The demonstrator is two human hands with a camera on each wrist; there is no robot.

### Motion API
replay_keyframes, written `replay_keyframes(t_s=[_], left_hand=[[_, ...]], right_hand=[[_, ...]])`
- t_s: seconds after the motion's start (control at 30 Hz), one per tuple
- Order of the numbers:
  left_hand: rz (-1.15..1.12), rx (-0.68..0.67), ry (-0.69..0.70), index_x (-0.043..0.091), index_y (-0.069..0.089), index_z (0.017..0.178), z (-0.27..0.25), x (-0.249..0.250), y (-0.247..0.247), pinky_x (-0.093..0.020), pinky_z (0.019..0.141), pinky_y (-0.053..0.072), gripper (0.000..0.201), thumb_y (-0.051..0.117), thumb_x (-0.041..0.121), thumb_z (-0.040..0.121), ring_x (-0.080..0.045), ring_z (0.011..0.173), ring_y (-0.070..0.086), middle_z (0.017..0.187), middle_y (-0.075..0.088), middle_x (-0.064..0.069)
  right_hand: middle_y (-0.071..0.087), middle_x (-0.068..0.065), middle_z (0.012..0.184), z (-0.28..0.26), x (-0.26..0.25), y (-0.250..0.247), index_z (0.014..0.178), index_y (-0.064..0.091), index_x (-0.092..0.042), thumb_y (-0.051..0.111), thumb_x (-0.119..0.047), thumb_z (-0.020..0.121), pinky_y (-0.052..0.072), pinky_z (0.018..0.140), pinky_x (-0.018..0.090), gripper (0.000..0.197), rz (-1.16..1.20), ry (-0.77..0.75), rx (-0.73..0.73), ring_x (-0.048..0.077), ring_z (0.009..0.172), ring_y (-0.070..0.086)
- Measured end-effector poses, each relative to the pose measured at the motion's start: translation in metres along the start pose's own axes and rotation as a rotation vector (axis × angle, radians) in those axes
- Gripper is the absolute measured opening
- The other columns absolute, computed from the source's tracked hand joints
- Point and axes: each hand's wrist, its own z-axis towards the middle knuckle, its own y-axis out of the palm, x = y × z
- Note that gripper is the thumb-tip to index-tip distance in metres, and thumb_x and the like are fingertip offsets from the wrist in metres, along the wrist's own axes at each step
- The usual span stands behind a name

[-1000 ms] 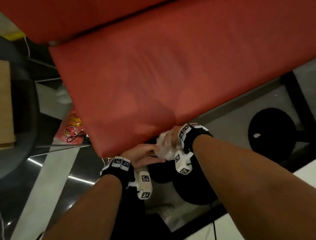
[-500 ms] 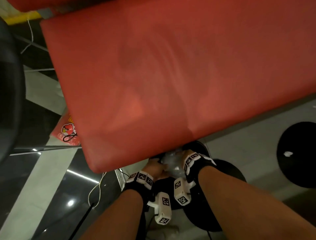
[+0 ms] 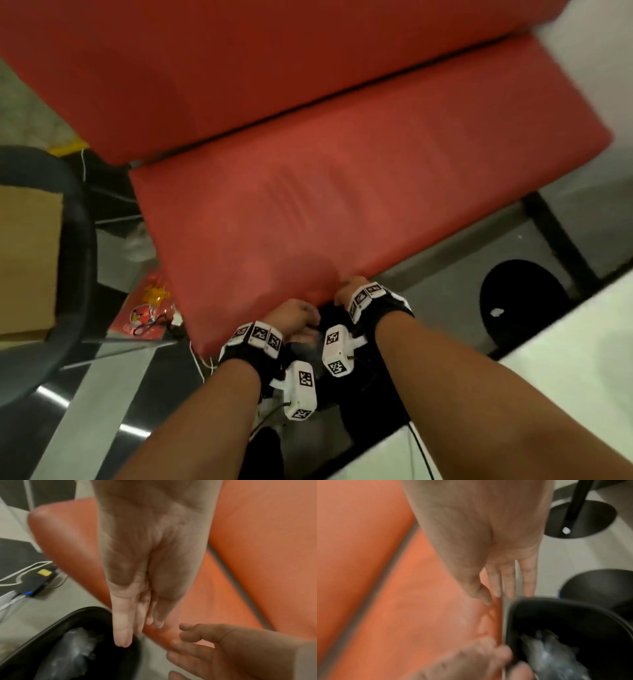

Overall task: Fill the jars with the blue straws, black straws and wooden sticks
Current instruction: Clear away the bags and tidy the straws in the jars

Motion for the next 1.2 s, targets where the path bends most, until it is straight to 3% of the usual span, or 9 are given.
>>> replay_keyframes(t_s=[0.13, 0.2, 0.27, 0.4, 0.53, 0.73, 0.97, 1.1, 1.2], left_hand=[[0.118, -0.025, 0.196, 0.008, 0.064, 0.105, -0.08, 0.091, 0.035, -0.034, 0.075, 0.058, 0.013, 0.063, 0.011, 0.092, -0.023, 0.082, 0.067, 0.094, 0.068, -0.012], [0.162, -0.059, 0.286, 0.004, 0.061, 0.115, -0.122, 0.131, 0.067, -0.043, 0.088, 0.052, 0.022, 0.06, 0.008, 0.093, -0.032, 0.095, 0.065, 0.104, 0.067, -0.018], [0.256, -0.084, 0.383, 0.002, 0.057, 0.124, -0.166, 0.164, 0.108, -0.041, 0.083, 0.051, 0.028, 0.054, 0.006, 0.096, -0.027, 0.087, 0.062, 0.1, 0.065, -0.016], [0.419, -0.168, 0.528, 0.011, 0.059, 0.126, -0.248, 0.199, 0.201, -0.033, 0.082, 0.05, 0.03, 0.042, 0.009, 0.101, -0.019, 0.1, 0.058, 0.111, 0.063, -0.005], [0.621, -0.292, 0.629, 0.016, 0.055, 0.132, -0.305, 0.191, 0.291, -0.04, 0.095, 0.049, 0.033, 0.042, 0.011, 0.102, -0.02, 0.116, 0.051, 0.125, 0.055, -0.005], [0.837, -0.436, 0.807, 0.013, 0.056, 0.132, -0.348, 0.156, 0.399, -0.037, 0.089, 0.05, 0.036, 0.05, 0.008, 0.097, -0.022, 0.113, 0.055, 0.126, 0.053, -0.008], [0.965, -0.508, 0.84, 0.008, 0.051, 0.135, -0.347, 0.111, 0.477, -0.045, 0.094, 0.053, 0.042, 0.055, 0.006, 0.093, -0.028, 0.106, 0.06, 0.118, 0.058, -0.011], [1.062, -0.422, 0.863, 0.009, 0.043, 0.14, -0.323, 0.079, 0.504, -0.04, 0.101, 0.047, 0.056, 0.062, 0.007, 0.087, -0.03, 0.116, 0.057, 0.13, 0.057, -0.015], [1.041, -0.397, 0.928, 0.012, 0.036, 0.146, -0.305, 0.065, 0.528, -0.04, 0.101, 0.047, 0.078, 0.072, 0.014, 0.077, -0.03, 0.118, 0.057, 0.129, 0.058, -0.014]], right_hand=[[0.062, 0.02, 0.121, -0.092, -0.019, -0.049, 0.144, 0.048, -0.002, 0.062, -0.002, 0.094, 0.048, 0.068, 0.017, 0.053, 0.171, -0.116, 0.231, 0.023, 0.099, 0.055], [0.065, 0.019, 0.115, -0.141, -0.015, -0.077, 0.145, 0.049, -0.005, 0.065, -0.007, 0.092, 0.051, 0.085, 0.026, 0.055, 0.23, -0.185, 0.362, 0.029, 0.105, 0.063], [0.063, 0.021, 0.129, -0.198, 0.001, -0.105, 0.149, 0.044, -0.006, 0.067, -0.011, 0.092, 0.046, 0.104, 0.037, 0.062, 0.29, -0.259, 0.473, 0.034, 0.12, 0.06], [0.061, 0.014, 0.133, -0.298, 0.067, -0.149, 0.152, 0.04, -0.011, 0.062, -0.004, 0.09, 0.043, 0.106, 0.035, 0.066, 0.434, -0.308, 0.738, 0.028, 0.123, 0.058], [0.061, 0.012, 0.132, -0.374, 0.148, -0.169, 0.148, 0.047, -0.015, 0.06, -0.001, 0.09, 0.047, 0.097, 0.032, 0.061, 0.612, -0.304, 0.939, 0.024, 0.116, 0.06], [0.063, 0.011, 0.124, -0.446, 0.249, -0.177, 0.141, 0.055, -0.013, 0.052, 0.007, 0.089, 0.05, 0.096, 0.033, 0.056, 0.856, -0.279, 1.196, 0.027, 0.112, 0.063], [0.069, 0.01, 0.108, -0.466, 0.349, -0.156, 0.125, 0.064, -0.014, 0.05, 0.003, 0.09, 0.044, 0.072, 0.021, 0.041, 1.064, -0.012, 1.44, 0.02, 0.09, 0.059], [0.065, 0.016, 0.113, -0.465, 0.4, -0.146, 0.131, 0.056, -0.009, 0.058, -0.001, 0.089, 0.046, 0.079, 0.032, 0.044, 1.214, 0.218, 1.484, 0.032, 0.102, 0.062], [0.045, 0.019, 0.148, -0.459, 0.436, -0.152, 0.151, 0.035, -0.007, 0.074, -0.004, 0.082, 0.044, 0.097, 0.037, 0.079, 1.209, 0.251, 1.398, 0.035, 0.131, 0.051]])
